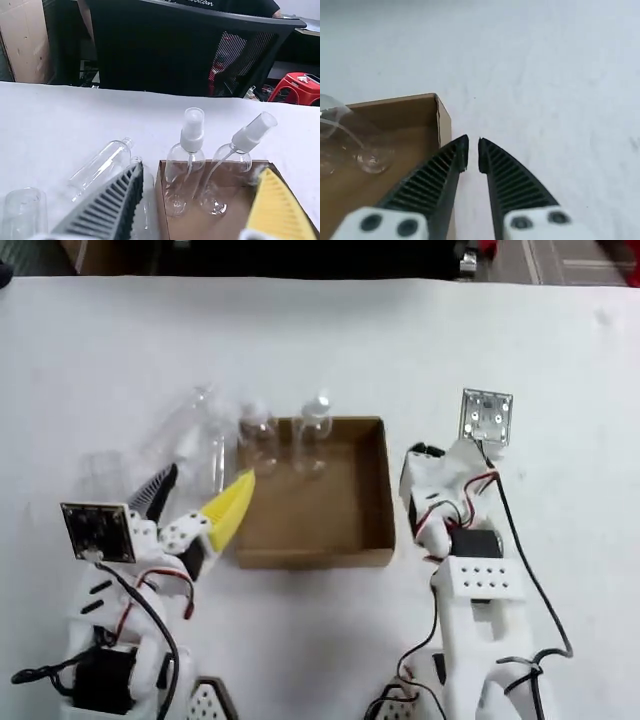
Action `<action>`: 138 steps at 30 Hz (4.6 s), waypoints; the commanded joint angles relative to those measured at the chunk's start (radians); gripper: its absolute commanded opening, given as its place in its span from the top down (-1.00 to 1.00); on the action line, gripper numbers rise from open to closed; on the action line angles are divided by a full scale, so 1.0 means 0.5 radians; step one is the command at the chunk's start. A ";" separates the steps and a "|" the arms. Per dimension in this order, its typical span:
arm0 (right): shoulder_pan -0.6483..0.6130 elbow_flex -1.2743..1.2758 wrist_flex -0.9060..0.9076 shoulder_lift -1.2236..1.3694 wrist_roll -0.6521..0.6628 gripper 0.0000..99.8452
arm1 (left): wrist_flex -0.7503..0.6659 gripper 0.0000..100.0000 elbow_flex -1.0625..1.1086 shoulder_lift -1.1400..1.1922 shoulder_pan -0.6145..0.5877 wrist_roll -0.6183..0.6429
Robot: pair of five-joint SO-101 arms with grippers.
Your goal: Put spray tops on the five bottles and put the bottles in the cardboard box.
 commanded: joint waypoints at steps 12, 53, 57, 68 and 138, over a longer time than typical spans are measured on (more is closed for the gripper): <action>0.023 -0.015 -0.054 -0.032 0.000 0.97 | -0.107 0.48 -0.009 -0.008 -0.026 -0.037; 0.078 0.083 -0.183 -0.029 0.003 0.96 | 0.967 0.92 -2.823 3.377 -0.704 -1.347; 0.075 0.092 -0.201 -0.029 0.003 0.96 | 0.856 0.69 -2.845 3.779 -0.624 -1.363; 0.075 0.187 -0.394 -0.029 0.006 0.96 | 0.273 0.55 -3.017 4.270 -0.548 -1.028; -0.075 0.190 -0.391 -0.029 0.255 0.96 | 1.737 0.81 -5.870 5.470 -0.855 -0.936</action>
